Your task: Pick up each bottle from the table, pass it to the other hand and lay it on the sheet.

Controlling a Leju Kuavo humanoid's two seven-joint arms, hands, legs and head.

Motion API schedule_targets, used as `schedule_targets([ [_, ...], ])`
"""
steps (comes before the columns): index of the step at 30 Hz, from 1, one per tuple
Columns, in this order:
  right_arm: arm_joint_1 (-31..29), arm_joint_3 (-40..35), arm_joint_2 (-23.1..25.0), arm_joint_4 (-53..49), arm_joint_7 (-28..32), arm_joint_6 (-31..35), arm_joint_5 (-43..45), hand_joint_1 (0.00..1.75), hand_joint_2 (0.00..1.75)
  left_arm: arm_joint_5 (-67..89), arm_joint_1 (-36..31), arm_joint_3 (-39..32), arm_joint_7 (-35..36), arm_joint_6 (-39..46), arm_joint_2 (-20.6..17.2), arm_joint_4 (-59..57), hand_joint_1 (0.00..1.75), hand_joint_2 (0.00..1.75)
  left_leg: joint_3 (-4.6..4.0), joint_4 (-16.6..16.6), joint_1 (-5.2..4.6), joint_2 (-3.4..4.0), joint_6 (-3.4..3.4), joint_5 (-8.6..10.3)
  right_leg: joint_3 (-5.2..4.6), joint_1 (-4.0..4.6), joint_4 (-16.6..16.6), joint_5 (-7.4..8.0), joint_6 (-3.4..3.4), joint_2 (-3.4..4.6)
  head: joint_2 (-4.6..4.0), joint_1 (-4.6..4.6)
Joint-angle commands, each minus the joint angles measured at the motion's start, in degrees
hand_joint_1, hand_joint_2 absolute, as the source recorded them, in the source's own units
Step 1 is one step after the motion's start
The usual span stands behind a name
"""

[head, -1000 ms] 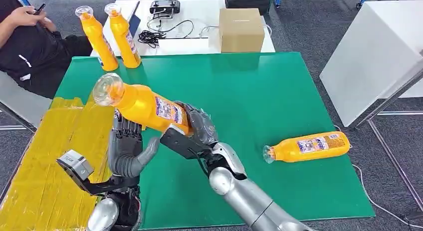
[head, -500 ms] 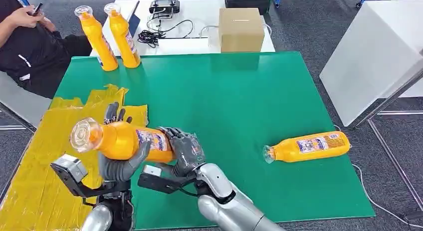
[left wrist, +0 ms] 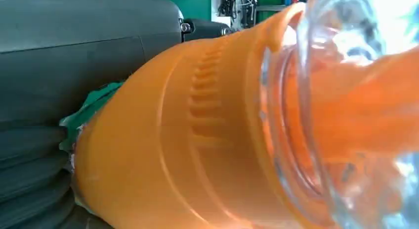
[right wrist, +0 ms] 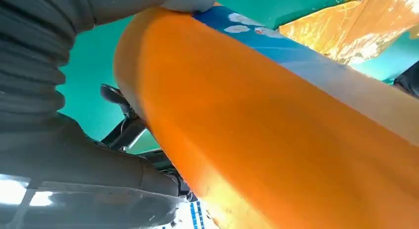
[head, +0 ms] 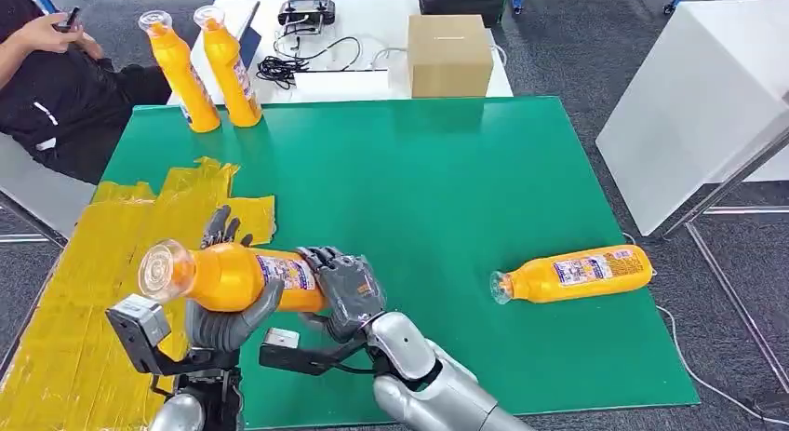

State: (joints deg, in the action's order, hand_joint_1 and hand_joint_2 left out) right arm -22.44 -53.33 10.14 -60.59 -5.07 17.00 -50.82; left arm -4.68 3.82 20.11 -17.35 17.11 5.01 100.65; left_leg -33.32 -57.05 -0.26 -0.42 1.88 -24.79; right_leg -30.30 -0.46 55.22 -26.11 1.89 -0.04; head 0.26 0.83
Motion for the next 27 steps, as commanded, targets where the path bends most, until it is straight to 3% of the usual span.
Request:
schedule_targets([
  [1, 1.9, -6.5, -2.1, 0.5, 2.0, -2.2, -1.2, 1.75, 1.75, -1.1, -4.8, -1.4, -0.6, -1.1, 0.4, -2.5, 1.75, 1.75, 0.21, 0.1, 0.09, -0.18, -0.09, -0.03, 0.33, 0.09, -0.2, -0.06, -0.03, -0.21, 0.00, 0.00],
  [17, 2.8, -3.7, -2.1, 0.4, 1.4, 0.1, 0.6, 1.75, 1.75, -5.8, -3.2, -3.1, -2.3, -1.0, 2.0, -0.2, 1.75, 1.75, 0.14, 0.0, 0.10, -0.17, -0.07, -0.03, 0.26, 0.09, -0.1, -0.06, -0.03, -0.22, 0.00, 0.00],
  [18, 3.3, -3.0, -2.2, -0.4, 1.3, 1.3, 0.7, 1.64, 1.75, -6.1, -3.1, -3.4, -2.5, -0.6, 2.1, -0.1, 1.75, 1.75, 0.25, 0.0, 0.14, -0.20, -0.11, -0.07, 0.41, 0.14, -0.2, -0.09, -0.04, -0.25, 0.00, 0.00],
  [19, 3.7, -2.1, -2.4, -1.1, 1.3, 2.1, 1.1, 0.58, 1.75, -6.1, -3.0, -3.6, -2.7, -0.3, 2.1, 0.1, 1.75, 1.75, 0.13, 0.0, 0.12, -0.18, -0.08, -0.03, 0.26, 0.11, -0.1, -0.05, -0.03, -0.22, 0.00, 0.00],
  [20, 4.0, -1.4, -2.5, -1.9, 1.3, 2.4, 1.4, 0.00, 1.75, -6.1, -2.9, -3.8, -2.7, -0.1, 2.0, 0.2, 1.75, 1.75, 0.20, 0.0, 0.15, -0.20, -0.11, -0.05, 0.36, 0.14, -0.2, -0.08, -0.03, -0.26, 0.00, 0.00],
  [21, 4.8, 0.2, -3.4, -4.6, 1.7, 2.8, 2.6, 0.00, 1.75, -5.9, -2.8, -4.3, -3.1, 0.4, 1.7, 0.7, 1.75, 1.75, 0.12, 0.0, 0.10, -0.19, -0.08, -0.02, 0.25, 0.09, -0.1, -0.05, -0.02, -0.24, 0.00, 0.00],
  [22, 5.7, 1.5, -4.2, -6.5, 1.6, 2.4, 3.2, 0.00, 0.00, -5.4, -2.7, -4.8, -3.5, 0.9, 1.4, 0.9, 1.75, 1.75, 0.16, 0.0, 0.14, -0.20, -0.10, -0.04, 0.33, 0.14, -0.1, -0.07, -0.03, -0.25, 0.00, 0.00],
  [27, 8.7, 4.8, -7.7, -13.5, 1.3, 1.6, 3.2, 0.00, 0.00, -0.4, -2.5, -6.8, -4.8, 3.6, 0.7, 1.7, 1.75, 1.75, 0.07, 0.0, 0.08, -0.16, -0.06, -0.02, 0.18, 0.08, -0.1, -0.04, -0.01, -0.18, 0.00, 0.02],
])
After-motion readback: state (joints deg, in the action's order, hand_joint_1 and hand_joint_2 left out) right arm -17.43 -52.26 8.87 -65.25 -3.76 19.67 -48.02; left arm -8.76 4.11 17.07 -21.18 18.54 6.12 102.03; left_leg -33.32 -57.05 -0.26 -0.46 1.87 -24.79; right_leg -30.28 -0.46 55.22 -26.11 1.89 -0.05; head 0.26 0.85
